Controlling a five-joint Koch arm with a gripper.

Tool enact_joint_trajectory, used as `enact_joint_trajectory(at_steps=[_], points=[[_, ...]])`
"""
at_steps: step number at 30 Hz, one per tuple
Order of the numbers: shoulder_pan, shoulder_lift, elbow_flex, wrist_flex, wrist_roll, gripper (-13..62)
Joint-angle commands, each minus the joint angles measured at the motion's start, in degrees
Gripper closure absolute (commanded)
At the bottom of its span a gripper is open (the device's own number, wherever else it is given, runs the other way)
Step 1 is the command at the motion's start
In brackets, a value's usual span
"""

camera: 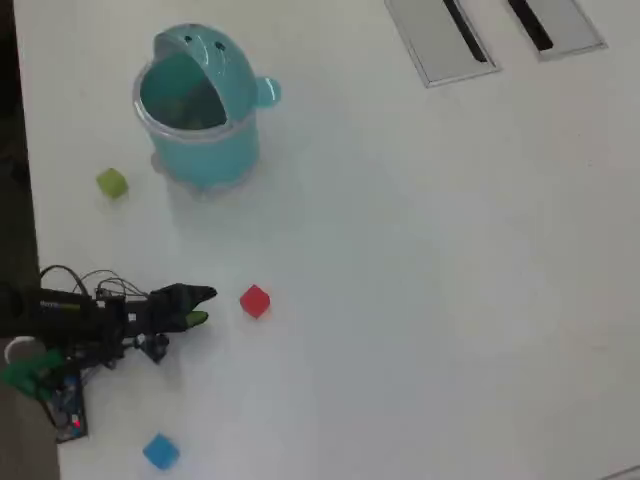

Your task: Grasp RGB lego blocks and put them in the bin one by one.

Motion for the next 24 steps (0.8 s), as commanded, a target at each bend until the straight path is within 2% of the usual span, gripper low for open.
enact_joint_trajectory(at_steps=[1,6,13,18,24], points=[[-0.09,3.69,4.13,-5.45,-3.08,15.2],[-3.25,3.78,4.13,-15.73,-4.66,16.4],[-6.42,3.78,3.87,-23.03,-17.84,16.9],[-8.26,3.87,3.69,-23.82,-30.15,15.6],[-8.88,3.87,3.43,-23.82,-38.76,15.3]])
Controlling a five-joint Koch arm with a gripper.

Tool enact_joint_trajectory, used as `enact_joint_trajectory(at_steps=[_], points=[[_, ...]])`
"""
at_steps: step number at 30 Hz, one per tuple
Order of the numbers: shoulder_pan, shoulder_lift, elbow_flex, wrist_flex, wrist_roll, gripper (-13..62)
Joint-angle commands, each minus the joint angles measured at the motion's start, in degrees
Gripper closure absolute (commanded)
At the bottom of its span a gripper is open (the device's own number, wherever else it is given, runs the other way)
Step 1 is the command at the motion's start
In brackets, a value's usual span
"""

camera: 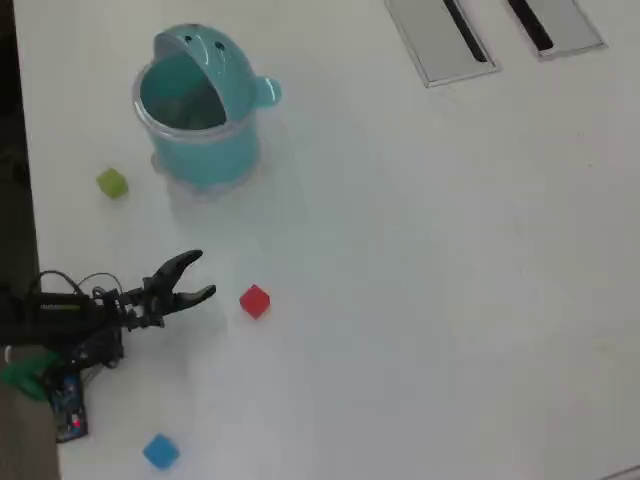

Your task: Grasp RGB lego blocks and put them in the bin one by one.

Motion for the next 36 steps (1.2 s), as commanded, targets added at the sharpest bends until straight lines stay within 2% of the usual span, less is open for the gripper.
enact_joint_trajectory(at_steps=[1,17,27,36], points=[[0.09,3.87,3.43,-5.01,-4.66,15.3],[0.44,3.78,1.05,-2.64,-25.14,15.5],[0.44,2.81,-5.54,9.49,-37.18,15.5],[3.60,-6.06,-13.10,12.48,-45.00,15.6]])
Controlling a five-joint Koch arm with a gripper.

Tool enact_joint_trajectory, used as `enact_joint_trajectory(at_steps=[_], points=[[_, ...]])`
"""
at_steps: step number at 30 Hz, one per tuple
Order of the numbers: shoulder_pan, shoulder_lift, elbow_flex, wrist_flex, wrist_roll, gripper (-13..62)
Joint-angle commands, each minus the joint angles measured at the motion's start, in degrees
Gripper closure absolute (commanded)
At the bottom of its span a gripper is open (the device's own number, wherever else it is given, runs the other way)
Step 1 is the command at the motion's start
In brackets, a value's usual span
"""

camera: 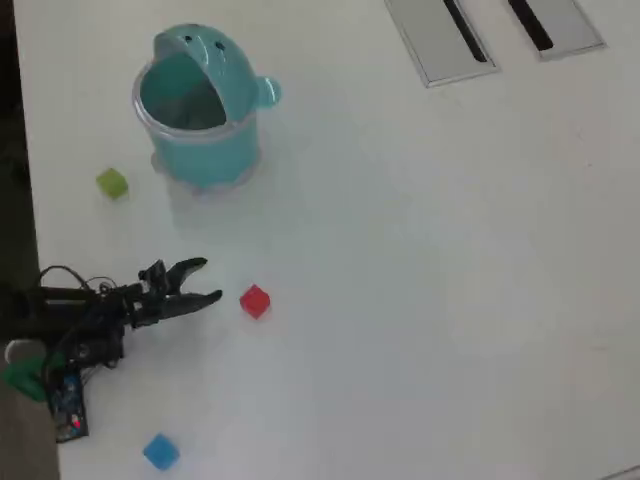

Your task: Grasp RGB lego blocks and put them in the bin one by one.

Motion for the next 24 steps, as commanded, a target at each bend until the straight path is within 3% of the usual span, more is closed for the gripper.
enact_joint_trajectory(at_steps=[1,14,24], points=[[0.79,-2.90,-5.62,-0.18,-4.48,15.6],[9.67,-21.53,-18.11,-0.35,-11.43,15.5],[10.55,-27.86,-20.48,0.62,-11.87,15.4]])
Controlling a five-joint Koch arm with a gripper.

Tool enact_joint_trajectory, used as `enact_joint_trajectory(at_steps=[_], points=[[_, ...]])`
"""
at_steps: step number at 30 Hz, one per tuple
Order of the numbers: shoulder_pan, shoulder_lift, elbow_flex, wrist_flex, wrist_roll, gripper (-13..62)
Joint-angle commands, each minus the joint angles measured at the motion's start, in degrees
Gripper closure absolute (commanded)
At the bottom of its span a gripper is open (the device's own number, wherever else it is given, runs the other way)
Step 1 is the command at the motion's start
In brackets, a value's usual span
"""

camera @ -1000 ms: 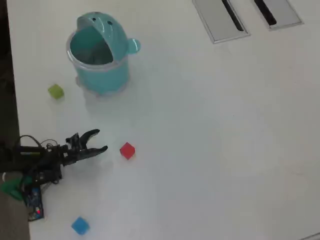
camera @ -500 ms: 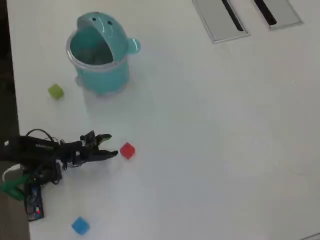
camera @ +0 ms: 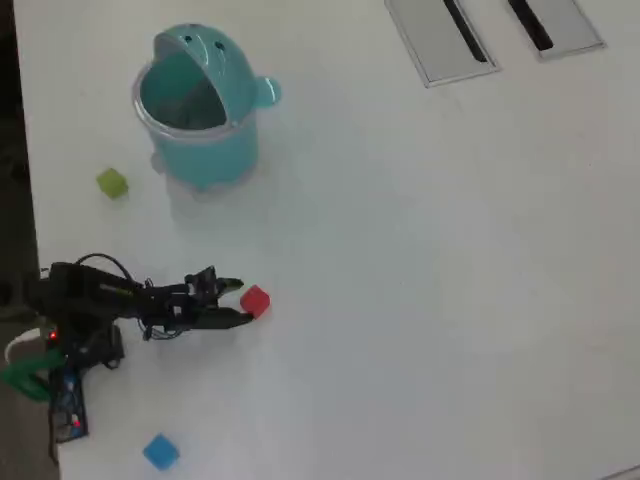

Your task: Grasp RGB lego blocks and put them in the bin one by one.

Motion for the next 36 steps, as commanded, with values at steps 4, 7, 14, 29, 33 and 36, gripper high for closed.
enact_joint_trajectory(at_steps=[4,7,14,29,33,36], points=[[1.23,-3.78,-5.01,-1.85,-5.19,15.3],[1.58,-5.89,-6.15,-1.93,-5.45,15.2],[1.32,-10.99,-8.70,-5.01,-5.45,15.2],[2.11,-22.24,-19.16,-8.17,-5.27,15.2],[2.02,-23.03,-19.78,-8.35,-3.87,18.9],[2.02,-22.68,-18.98,-8.96,-3.08,21.8]])
